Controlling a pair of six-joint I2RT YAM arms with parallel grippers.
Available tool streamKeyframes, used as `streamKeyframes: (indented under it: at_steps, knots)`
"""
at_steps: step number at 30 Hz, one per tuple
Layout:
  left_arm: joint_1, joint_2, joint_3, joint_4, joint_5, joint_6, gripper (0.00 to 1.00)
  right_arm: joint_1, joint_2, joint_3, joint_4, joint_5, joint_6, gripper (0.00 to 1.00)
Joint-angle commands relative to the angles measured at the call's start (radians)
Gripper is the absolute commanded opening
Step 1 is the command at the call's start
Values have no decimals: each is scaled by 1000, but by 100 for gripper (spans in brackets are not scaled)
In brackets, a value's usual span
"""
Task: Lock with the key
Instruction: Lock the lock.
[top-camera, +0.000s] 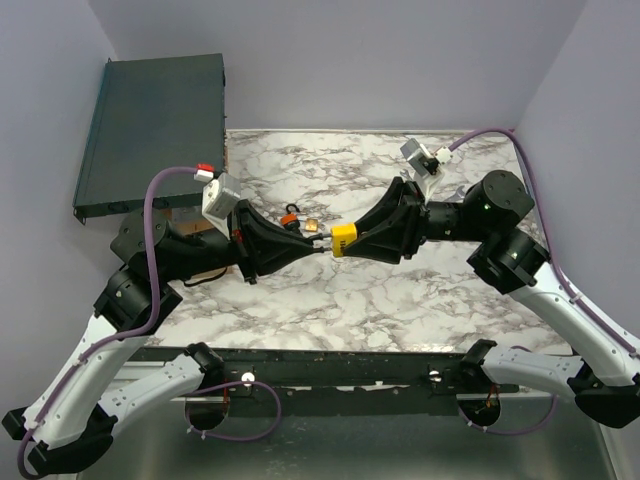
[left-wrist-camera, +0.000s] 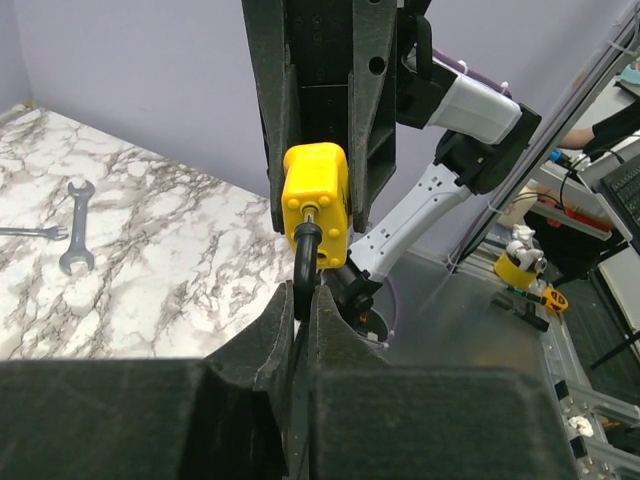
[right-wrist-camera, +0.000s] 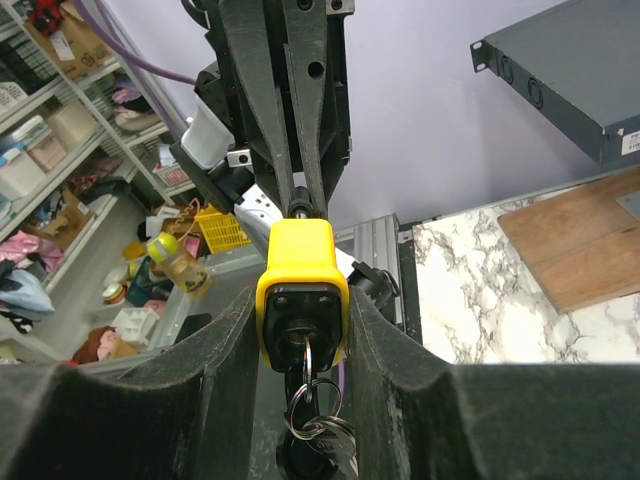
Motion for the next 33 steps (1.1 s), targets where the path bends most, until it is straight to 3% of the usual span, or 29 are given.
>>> streamKeyframes:
  at_steps: [1,11,24,33]
  knots:
    - [3,9,-34,90,50,-55,0,6,9,2,26,-22,-21,1]
    - [2,34,-50,158,66,-127,0,38,43,-6,4,23,-88,1]
    - [1,54,-89,155,13,-120,0,111,95,33,35,95,-56,1]
    - [-12,40,-102,30,8,-45,0,115,105,71,19,190,-32,1]
